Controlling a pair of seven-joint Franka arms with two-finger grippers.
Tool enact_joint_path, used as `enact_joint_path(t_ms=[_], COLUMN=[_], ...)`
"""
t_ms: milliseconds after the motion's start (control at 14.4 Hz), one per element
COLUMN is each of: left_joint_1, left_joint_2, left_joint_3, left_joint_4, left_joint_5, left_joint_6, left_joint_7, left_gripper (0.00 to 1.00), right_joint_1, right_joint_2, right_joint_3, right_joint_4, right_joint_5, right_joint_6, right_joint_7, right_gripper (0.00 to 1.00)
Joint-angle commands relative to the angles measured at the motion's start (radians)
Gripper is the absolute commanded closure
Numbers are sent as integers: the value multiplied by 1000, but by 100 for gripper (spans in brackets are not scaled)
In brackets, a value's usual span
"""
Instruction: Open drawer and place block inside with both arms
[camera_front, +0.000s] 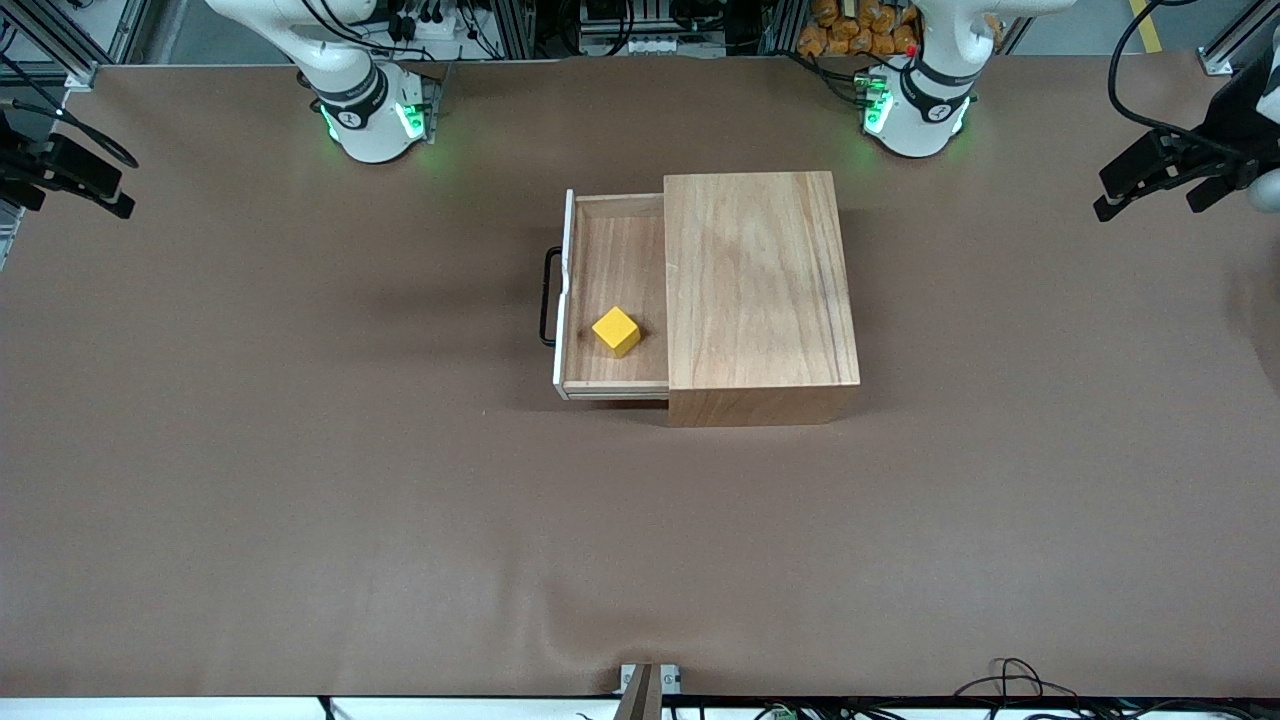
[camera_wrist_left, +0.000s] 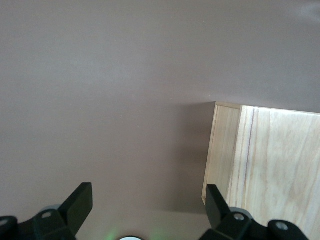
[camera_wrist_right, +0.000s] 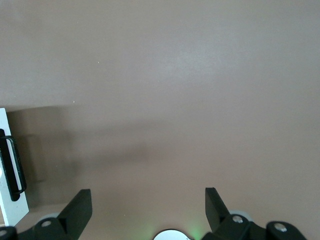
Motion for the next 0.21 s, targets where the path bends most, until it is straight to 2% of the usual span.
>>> enact_joint_path(t_ms=[0, 139], left_joint_1=[9, 9], left_joint_2=[0, 3], left_joint_3=[-3, -4], left_joint_4=[24, 44], left_joint_5=[-9, -9], left_joint_6=[-32, -59], left_joint_7=[3, 1], left_gripper=[0, 0], right_joint_1=[23, 23], right_joint_2=[-25, -25], right_joint_3=[-4, -4], right_joint_4=[-15, -15], right_joint_5=[-8, -8], right_joint_6=[-2, -2], right_joint_7=[14, 9], right_gripper=[0, 0])
